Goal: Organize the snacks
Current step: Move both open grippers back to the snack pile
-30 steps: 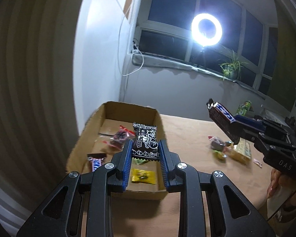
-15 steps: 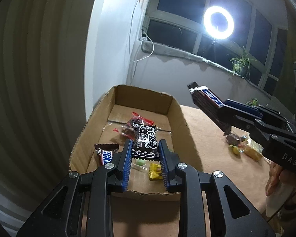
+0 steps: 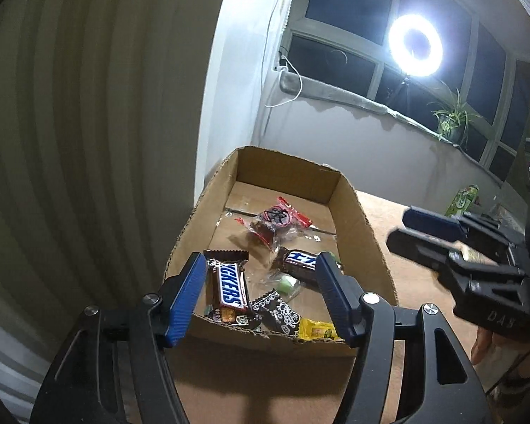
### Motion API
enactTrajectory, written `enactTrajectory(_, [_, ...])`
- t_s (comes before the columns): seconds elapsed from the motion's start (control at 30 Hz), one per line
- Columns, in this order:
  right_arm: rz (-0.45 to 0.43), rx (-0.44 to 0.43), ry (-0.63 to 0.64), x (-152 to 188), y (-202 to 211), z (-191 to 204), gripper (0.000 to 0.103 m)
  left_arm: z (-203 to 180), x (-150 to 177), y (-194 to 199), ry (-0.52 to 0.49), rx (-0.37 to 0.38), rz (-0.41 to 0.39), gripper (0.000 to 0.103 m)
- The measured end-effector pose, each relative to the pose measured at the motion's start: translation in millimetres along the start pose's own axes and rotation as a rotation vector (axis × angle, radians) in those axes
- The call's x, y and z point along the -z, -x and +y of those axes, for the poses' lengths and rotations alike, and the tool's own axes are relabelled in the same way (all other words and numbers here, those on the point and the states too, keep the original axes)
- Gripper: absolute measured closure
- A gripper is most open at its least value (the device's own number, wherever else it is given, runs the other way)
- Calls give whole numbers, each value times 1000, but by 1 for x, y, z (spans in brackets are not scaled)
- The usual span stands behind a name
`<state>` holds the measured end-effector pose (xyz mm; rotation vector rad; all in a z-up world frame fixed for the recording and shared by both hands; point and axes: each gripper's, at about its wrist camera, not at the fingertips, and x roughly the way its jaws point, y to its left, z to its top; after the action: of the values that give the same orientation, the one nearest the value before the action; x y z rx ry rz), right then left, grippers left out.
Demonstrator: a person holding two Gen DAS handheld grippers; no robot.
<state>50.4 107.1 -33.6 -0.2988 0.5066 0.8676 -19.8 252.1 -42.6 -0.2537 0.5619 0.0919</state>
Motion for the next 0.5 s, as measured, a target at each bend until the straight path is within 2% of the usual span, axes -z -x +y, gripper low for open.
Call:
enactTrajectory(0.03, [-4, 3, -1, 1, 3, -1, 54, 0, -1, 0, -1, 1, -1, 39])
enactTrajectory(0.1, [-31, 7, 2, 7, 16, 2, 40, -2, -2, 1, -1, 4, -6, 39])
enactTrajectory(0.27, [-33, 21, 29, 19, 31, 11, 39, -14, -3, 12, -18, 14, -18, 39])
enactTrajectory(0.5, [-39, 36, 4, 39, 53, 7, 38, -39, -5, 20, -54, 28, -23, 37])
